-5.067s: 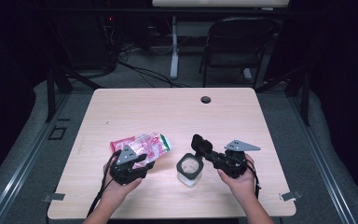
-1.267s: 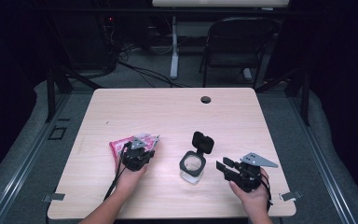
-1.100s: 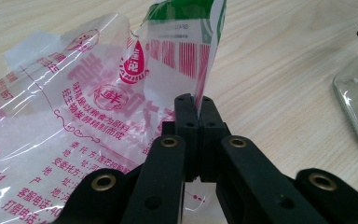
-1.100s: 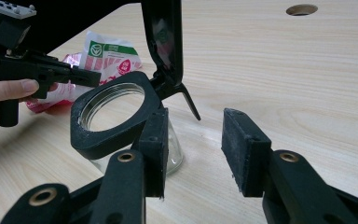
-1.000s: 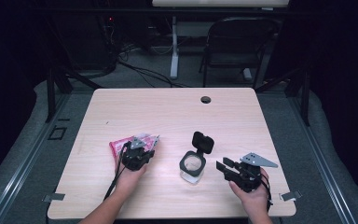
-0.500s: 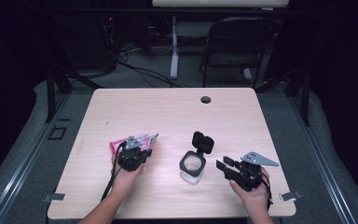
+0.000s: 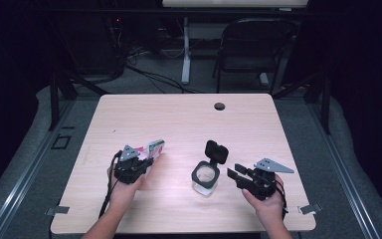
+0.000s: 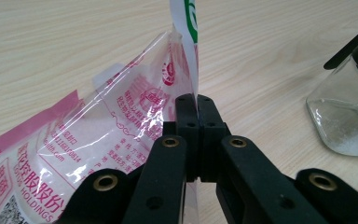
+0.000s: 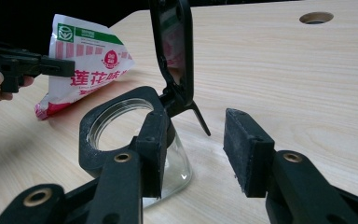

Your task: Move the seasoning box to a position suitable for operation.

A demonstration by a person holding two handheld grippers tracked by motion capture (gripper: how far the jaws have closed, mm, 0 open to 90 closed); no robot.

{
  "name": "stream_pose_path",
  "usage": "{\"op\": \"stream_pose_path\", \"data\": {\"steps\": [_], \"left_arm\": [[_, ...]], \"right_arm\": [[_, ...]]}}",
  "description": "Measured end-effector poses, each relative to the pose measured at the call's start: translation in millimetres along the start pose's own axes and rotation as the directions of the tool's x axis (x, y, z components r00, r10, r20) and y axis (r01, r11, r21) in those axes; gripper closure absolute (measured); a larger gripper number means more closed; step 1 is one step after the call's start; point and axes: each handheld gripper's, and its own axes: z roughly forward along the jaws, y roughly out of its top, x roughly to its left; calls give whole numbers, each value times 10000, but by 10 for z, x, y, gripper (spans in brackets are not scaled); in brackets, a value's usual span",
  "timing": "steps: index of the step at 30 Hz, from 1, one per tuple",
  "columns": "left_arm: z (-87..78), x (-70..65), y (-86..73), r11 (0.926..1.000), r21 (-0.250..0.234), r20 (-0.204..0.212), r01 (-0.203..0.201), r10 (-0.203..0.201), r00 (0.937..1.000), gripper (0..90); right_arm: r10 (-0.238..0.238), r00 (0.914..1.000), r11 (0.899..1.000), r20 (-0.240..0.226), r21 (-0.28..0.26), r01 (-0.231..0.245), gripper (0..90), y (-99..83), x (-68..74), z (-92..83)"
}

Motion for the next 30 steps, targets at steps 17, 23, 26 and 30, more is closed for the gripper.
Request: {"op": "stream_pose_path", "data": {"steps": [17,23,26,30], "left_arm": [[-241,95,62,9991,-411,-239,62,-72,9997,900],[-347,187,106,9973,-666,-301,317,-338,9990,900],[-389,214,127,9966,-769,-454,282,-317,9985,900],[-476,276,163,9963,-809,-755,300,-362,9965,900]], "right_arm": [[-33,9998,10000,-179,68,35,591,31,6,80],[-18,9998,10000,-177,44,19,591,27,7,84],[21,9998,10000,-203,38,-20,591,23,7,89],[-30,9998,9999,-178,114,32,591,17,10,97]]}}
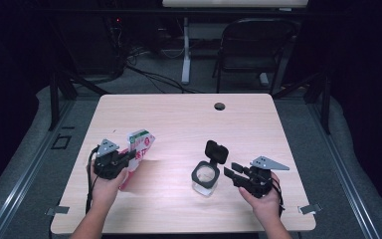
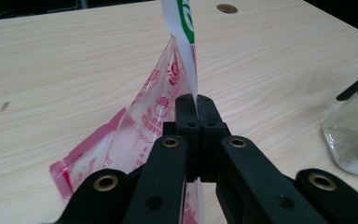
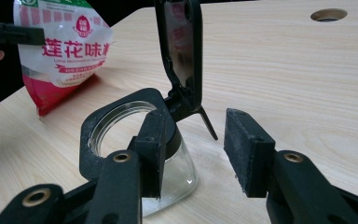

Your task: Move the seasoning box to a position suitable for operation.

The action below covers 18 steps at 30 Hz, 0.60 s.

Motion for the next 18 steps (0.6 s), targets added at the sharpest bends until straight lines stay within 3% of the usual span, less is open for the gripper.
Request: {"op": "stream_pose_path", "data": {"steps": [7,10,13,18], "left_arm": [[-89,115,38,9998,-143,-197,156,-158,9997,900],[-106,131,53,9998,-197,-328,104,-110,9994,900],[-142,144,94,9996,-197,-670,-200,187,9976,900],[-198,182,152,9989,-376,-983,-275,237,9949,900]], "right_arm": [[35,10000,10000,-10,12,-35,590,-5,-3,8],[58,10000,10000,-10,-9,-58,591,-6,-6,10],[30,10000,10000,7,14,-30,590,-8,-4,9],[29,10000,10000,12,61,-29,590,-11,-12,7]]}}
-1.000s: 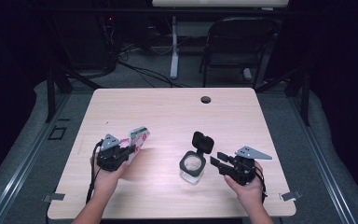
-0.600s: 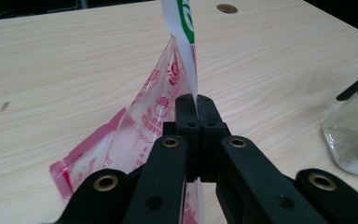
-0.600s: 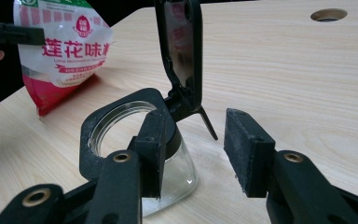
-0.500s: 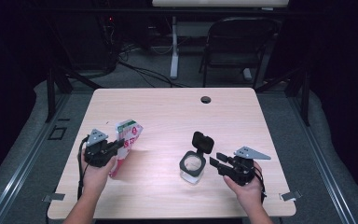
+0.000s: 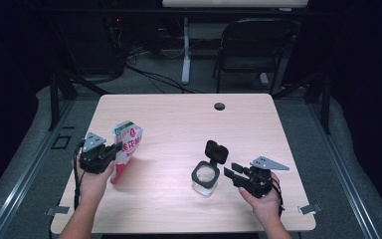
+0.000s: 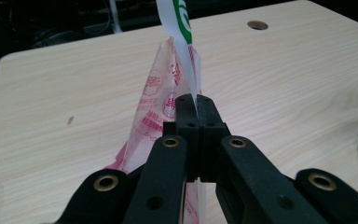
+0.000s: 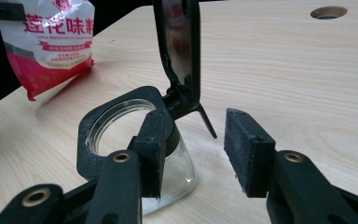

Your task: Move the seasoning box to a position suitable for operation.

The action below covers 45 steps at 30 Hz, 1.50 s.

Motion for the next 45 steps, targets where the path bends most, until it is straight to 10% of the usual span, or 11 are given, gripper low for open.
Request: {"op": "stream_pose_path", "data": {"steps": [19,32,45], "left_arm": [[-204,94,315,9977,-588,-403,-344,320,9987,900],[-32,-385,452,9904,-833,868,-1104,1176,9893,900],[187,-825,460,9838,-818,2078,-1598,1737,9626,900]], "right_arm": [[108,9999,9999,61,-41,-108,589,-15,-21,-3],[162,9998,9998,76,-109,-161,589,-15,-37,-12],[131,9999,9999,94,-77,-130,589,-13,-48,-22]]}}
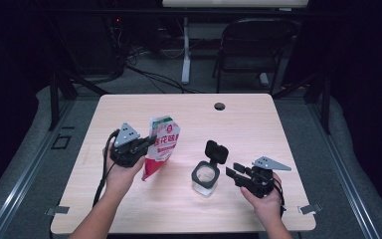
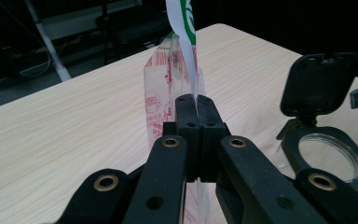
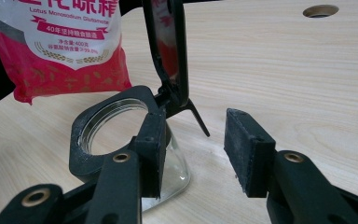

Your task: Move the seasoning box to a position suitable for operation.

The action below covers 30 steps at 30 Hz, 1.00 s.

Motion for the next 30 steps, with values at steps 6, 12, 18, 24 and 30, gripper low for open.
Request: {"op": "stream_pose_path", "data": {"steps": [6,12,18,24,30], "left_arm": [[56,-119,-24,9999,28,689,-103,101,9976,900],[16,-201,-118,9994,175,1236,-299,275,9920,900],[-61,-158,-321,9990,448,1572,-78,6,9876,900],[-68,-63,-532,9965,704,1611,443,-551,9854,900],[-53,10,-629,9915,781,1846,1045,-1174,9758,900]], "right_arm": [[-104,9999,9999,90,13,104,589,3,7,1],[-444,9988,9990,222,114,442,577,21,28,-7],[-933,9949,9944,380,-454,950,504,106,87,-110],[-1698,9842,9807,508,-894,1738,435,241,217,-222],[-2110,9767,9743,-403,-897,2068,441,375,435,-219]]}}
